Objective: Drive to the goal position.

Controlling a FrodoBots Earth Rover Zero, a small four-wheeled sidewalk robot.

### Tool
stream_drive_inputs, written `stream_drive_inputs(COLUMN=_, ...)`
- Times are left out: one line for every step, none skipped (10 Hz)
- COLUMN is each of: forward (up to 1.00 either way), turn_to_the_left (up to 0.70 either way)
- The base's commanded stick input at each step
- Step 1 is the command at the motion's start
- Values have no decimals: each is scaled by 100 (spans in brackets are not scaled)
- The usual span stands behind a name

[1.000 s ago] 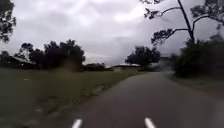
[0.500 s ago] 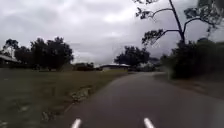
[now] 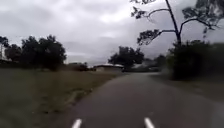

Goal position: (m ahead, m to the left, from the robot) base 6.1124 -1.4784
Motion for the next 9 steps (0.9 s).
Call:
stream_drive_inputs(forward=84, turn_to_the_left=-33)
stream_drive_inputs(forward=84, turn_to_the_left=-33)
stream_drive_inputs(forward=84, turn_to_the_left=-1)
stream_drive_inputs(forward=84, turn_to_the_left=3)
stream_drive_inputs(forward=84, turn_to_the_left=-28)
stream_drive_inputs(forward=84, turn_to_the_left=-33)
stream_drive_inputs(forward=84, turn_to_the_left=-27)
stream_drive_inputs(forward=84, turn_to_the_left=-5)
stream_drive_inputs(forward=84, turn_to_the_left=3)
